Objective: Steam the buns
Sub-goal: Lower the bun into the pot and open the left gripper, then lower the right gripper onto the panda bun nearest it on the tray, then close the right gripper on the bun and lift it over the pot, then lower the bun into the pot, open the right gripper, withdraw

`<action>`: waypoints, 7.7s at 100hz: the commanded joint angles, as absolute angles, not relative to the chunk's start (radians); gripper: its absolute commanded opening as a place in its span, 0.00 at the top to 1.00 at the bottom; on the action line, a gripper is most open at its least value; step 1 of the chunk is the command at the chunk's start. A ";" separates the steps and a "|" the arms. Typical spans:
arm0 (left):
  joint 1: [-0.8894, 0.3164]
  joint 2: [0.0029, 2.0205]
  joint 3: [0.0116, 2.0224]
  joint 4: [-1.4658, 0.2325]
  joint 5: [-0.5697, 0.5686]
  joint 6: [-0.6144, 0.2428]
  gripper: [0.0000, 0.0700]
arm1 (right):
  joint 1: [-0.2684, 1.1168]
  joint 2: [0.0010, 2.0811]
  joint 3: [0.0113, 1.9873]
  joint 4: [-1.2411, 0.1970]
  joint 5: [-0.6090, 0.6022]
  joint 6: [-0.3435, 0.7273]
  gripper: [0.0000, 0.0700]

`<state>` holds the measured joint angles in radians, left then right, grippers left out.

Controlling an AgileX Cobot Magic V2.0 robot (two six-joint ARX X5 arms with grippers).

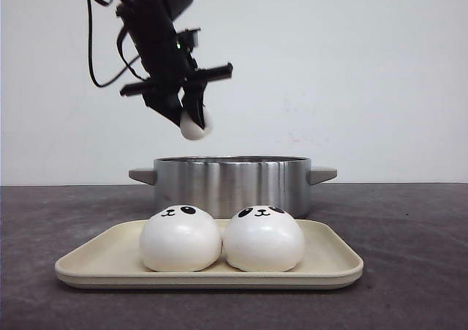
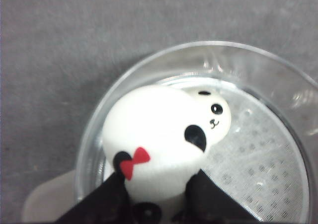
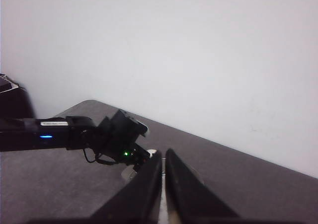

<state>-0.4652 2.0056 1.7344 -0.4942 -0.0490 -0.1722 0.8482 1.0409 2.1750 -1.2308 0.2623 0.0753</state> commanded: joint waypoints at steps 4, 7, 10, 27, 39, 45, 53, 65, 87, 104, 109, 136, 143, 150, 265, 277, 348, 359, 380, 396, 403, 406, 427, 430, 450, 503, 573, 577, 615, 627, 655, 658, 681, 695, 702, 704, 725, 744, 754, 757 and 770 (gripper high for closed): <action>-0.471 2.069 1.759 -0.476 -0.041 -0.178 1.00 | 0.858 1.051 2.197 -1.220 0.263 0.073 1.00; -0.471 2.080 1.759 -0.473 -0.040 -0.178 1.00 | 0.858 1.051 2.197 -1.221 0.263 0.076 1.00; -0.472 2.090 1.759 -0.471 -0.034 -0.178 1.00 | 0.858 1.051 2.197 -1.220 0.263 0.076 1.00; -0.472 2.125 1.759 -0.422 -0.025 -0.218 0.95 | 0.858 1.051 2.197 -1.221 0.263 0.081 1.00; -0.471 2.133 1.759 -0.393 -0.025 -0.237 0.67 | 0.858 1.051 2.197 -1.221 0.263 0.091 1.00; -0.471 2.135 1.759 -0.392 -0.026 -0.236 0.57 | 0.858 1.051 2.197 -1.221 0.263 0.091 1.00; -0.471 2.137 1.759 -0.398 -0.026 -0.236 0.49 | 0.858 1.051 2.197 -1.221 0.263 0.093 1.00; -0.471 2.139 1.759 -0.404 -0.026 -0.236 0.34 | 0.858 1.051 2.197 -1.221 0.263 0.094 1.00; -0.471 2.139 1.759 -0.404 -0.026 -0.236 0.25 | 0.858 1.051 2.197 -1.221 0.263 0.094 1.00; -0.471 2.138 1.760 -0.405 -0.026 -0.237 0.13 | 0.858 1.052 2.197 -1.222 0.263 0.094 1.00; -0.471 2.133 1.770 -0.426 -0.026 -0.237 0.13 | 0.858 1.052 2.197 -1.225 0.263 0.094 1.00; -0.471 2.126 1.985 -0.638 -0.027 -0.236 0.15 | 0.858 1.089 2.156 -1.273 0.263 0.094 1.00; -0.473 2.113 2.052 -0.668 -0.027 -0.238 0.15 | 0.858 1.105 2.128 -1.271 0.263 0.097 1.00; -0.474 2.089 2.109 -0.698 -0.027 -0.237 0.15 | 0.858 1.121 2.097 -1.262 0.263 0.124 1.00; -0.482 1.218 2.140 -0.991 0.011 -0.168 0.15 | 0.851 1.237 1.137 -0.852 0.029 0.551 0.61; -0.482 1.188 2.140 -1.012 0.011 -0.169 0.15 | 0.857 1.293 1.137 -0.824 -0.010 0.557 0.41; -0.509 1.142 2.140 -1.062 0.031 -0.178 0.15 | 0.855 1.661 1.137 -0.693 -0.057 0.576 0.19; -0.517 1.142 2.140 -1.068 0.031 -0.177 0.15 | 0.854 1.691 1.137 -0.685 -0.045 0.576 0.23; -0.519 1.142 2.140 -1.079 0.031 -0.177 0.15 | 0.852 1.724 1.137 -0.685 -0.044 0.576 0.36; -0.519 1.142 2.140 -1.079 0.031 -0.177 0.15 | 0.852 1.725 1.137 -0.677 -0.020 0.577 0.51; -0.519 1.142 2.140 -1.079 0.031 -0.177 0.15 | 0.850 1.725 1.137 -0.680 0.001 0.576 0.59; -0.519 1.142 2.140 -1.079 0.031 -0.177 0.15 | 0.850 1.725 1.137 -0.681 0.003 0.576 0.65; -0.519 1.142 2.140 -1.079 0.031 -0.176 0.15 | 0.847 1.725 1.137 -0.682 0.032 0.564 1.00; -0.519 1.142 2.140 -1.079 0.031 -0.176 0.15 | 0.847 1.725 1.137 -0.682 0.035 0.563 1.00; -0.519 1.142 2.140 -1.079 0.031 -0.176 0.15 | 0.847 1.721 1.139 -0.665 0.060 0.533 1.00; -0.519 1.144 2.140 -1.076 0.031 -0.176 0.15 | 0.939 1.306 1.177 -0.549 0.193 0.502 1.00; -0.537 1.144 2.140 -1.079 0.030 -0.173 0.15 | 0.586 1.569 1.417 -0.515 0.020 0.314 1.00; -0.537 1.144 2.140 -1.079 0.030 -0.173 0.15 | 0.580 1.597 1.423 -0.514 0.014 0.314 1.00; -0.537 1.144 2.140 -1.091 0.030 -0.173 0.15 | 0.537 1.819 1.450 -0.487 -0.013 0.315 1.00; -0.537 1.144 2.140 -1.109 0.030 -0.172 0.15 | 0.524 1.866 1.450 -0.456 -0.043 0.315 1.00; -0.537 1.148 2.140 -1.131 0.029 -0.165 0.15 | 0.497 1.929 1.450 -0.412 -0.079 0.334 1.00; -0.537 1.148 2.140 -1.131 0.030 -0.165 0.15 | 0.496 1.933 1.450 -0.408 -0.079 0.339 1.00; -0.537 1.151 2.140 -1.135 0.029 -0.145 0.15 | 0.494 1.935 1.451 -0.388 -0.078 0.340 0.88; -0.537 1.151 2.140 -1.135 0.029 -0.142 0.15 | 0.494 1.935 1.451 -0.391 -0.047 0.340 0.56; -0.537 1.151 2.140 -1.135 0.029 -0.142 0.15 | 0.494 1.935 1.451 -0.395 -0.025 0.341 0.53; -0.537 1.151 2.140 -1.135 0.029 -0.142 0.15 | 0.494 1.935 1.451 -0.396 -0.023 0.340 0.53; -0.537 1.152 2.140 -1.139 0.029 -0.142 0.15 | 0.494 1.934 1.471 -0.391 -0.027 0.340 0.52; -0.537 1.166 2.139 -1.208 0.029 -0.139 0.15 | 0.495 1.903 1.631 -0.497 -0.086 0.338 0.90; -0.537 1.178 2.138 -1.286 0.029 -0.133 0.15 | 0.513 1.856 1.719 -0.531 -0.112 0.307 1.00; -0.537 1.182 2.138 -1.309 0.029 -0.131 0.15 | 0.522 1.835 1.739 -0.533 -0.112 0.296 1.00; -0.537 1.193 2.132 -1.386 0.030 -0.125 0.15 | 0.570 1.711 1.770 -0.524 -0.098 0.261 1.00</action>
